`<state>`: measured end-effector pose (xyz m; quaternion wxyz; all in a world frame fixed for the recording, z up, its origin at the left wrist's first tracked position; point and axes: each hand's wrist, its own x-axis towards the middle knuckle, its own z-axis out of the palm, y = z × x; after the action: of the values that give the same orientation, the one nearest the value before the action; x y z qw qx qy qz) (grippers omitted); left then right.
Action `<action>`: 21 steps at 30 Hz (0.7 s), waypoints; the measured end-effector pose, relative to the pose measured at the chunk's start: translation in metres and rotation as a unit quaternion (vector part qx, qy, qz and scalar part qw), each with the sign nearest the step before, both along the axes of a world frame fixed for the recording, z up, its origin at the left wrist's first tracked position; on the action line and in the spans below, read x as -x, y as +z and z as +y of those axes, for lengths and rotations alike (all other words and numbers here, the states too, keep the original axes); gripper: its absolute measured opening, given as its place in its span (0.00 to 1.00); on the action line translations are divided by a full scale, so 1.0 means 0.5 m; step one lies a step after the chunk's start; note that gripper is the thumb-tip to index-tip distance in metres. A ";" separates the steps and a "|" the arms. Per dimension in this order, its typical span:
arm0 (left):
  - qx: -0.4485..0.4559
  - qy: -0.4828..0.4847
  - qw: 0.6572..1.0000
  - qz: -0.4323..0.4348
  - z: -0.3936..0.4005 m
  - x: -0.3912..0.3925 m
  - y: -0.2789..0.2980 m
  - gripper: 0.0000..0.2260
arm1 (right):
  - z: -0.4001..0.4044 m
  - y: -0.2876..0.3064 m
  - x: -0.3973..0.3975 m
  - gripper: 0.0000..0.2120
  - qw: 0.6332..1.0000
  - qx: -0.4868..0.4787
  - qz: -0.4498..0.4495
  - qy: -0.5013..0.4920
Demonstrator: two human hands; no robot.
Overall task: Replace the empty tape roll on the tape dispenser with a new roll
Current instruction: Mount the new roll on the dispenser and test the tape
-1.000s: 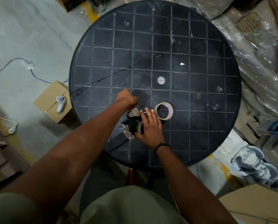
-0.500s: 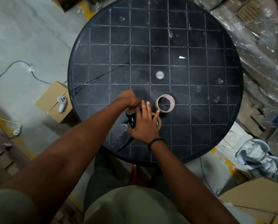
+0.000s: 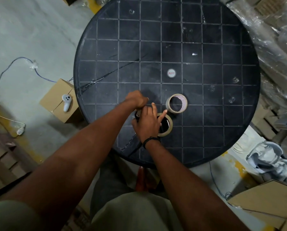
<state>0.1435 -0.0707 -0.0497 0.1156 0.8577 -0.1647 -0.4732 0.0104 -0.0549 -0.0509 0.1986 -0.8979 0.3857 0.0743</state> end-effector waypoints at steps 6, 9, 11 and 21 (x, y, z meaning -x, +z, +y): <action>0.036 0.045 0.998 0.021 0.018 0.006 -0.010 0.25 | 0.014 0.032 0.048 0.38 0.996 -0.037 -0.075 -0.036; 0.045 0.045 0.997 0.051 0.029 0.003 -0.007 0.33 | 0.067 0.057 0.124 0.27 0.967 -0.082 -0.164 -0.177; 0.042 0.034 0.996 0.078 0.038 0.001 -0.006 0.32 | 0.107 0.059 0.167 0.22 0.908 -0.201 -0.168 -0.327; 0.077 0.055 0.988 0.121 0.082 0.024 -0.009 0.23 | 0.108 0.003 0.132 0.15 0.585 -0.630 -0.113 -0.498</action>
<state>0.1315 -0.0297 -0.0541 0.2263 0.7902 -0.1374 -0.5527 -0.0558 -0.0010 -0.0495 0.7626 -0.2163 0.6034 0.0863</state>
